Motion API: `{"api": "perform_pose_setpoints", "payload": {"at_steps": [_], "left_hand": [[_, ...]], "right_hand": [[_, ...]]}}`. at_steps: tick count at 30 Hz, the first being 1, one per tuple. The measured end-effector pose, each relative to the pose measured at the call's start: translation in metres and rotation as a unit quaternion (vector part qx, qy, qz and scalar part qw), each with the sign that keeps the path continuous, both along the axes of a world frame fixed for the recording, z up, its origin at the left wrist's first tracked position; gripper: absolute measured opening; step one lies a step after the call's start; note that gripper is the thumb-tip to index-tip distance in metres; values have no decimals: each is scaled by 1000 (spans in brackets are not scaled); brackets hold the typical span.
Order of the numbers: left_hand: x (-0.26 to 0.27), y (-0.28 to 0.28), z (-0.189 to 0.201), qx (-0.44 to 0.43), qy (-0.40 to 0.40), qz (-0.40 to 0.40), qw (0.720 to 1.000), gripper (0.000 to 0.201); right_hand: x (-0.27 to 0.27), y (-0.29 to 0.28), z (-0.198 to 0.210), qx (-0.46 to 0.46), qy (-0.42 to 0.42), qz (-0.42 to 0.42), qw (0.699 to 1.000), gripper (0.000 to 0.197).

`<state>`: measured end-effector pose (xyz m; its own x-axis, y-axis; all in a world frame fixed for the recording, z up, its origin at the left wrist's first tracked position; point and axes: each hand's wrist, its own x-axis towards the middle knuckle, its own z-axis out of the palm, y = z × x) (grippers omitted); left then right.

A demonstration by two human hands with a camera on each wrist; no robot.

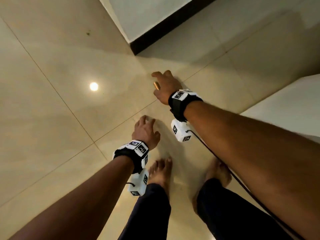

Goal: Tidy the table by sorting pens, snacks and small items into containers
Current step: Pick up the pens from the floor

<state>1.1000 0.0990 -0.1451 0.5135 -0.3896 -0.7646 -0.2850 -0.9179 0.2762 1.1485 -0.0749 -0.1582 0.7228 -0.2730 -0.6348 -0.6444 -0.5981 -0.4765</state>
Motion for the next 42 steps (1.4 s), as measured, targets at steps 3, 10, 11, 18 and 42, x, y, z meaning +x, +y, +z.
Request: {"api": "perform_pose_setpoints", "payload": {"at_steps": [3, 10, 11, 18, 42], "left_hand": [[-5, -3, -15, 15, -61, -11, 998, 59], [-17, -2, -12, 22, -71, -38, 996, 82], [-15, -3, -10, 19, -62, -24, 998, 77], [-8, -39, 68, 3, 135, 152, 979, 20], [31, -456, 357, -149, 140, -184, 961, 13]], "right_hand": [[11, 6, -24, -37, -20, 34, 999, 41], [-41, -1, -18, 7, -7, -43, 999, 25], [-56, -4, -16, 37, 18, -84, 996, 22], [-147, -12, 95, 213, -8, -477, 852, 6], [-300, -416, 371, -152, -22, -645, 749, 42]]}}
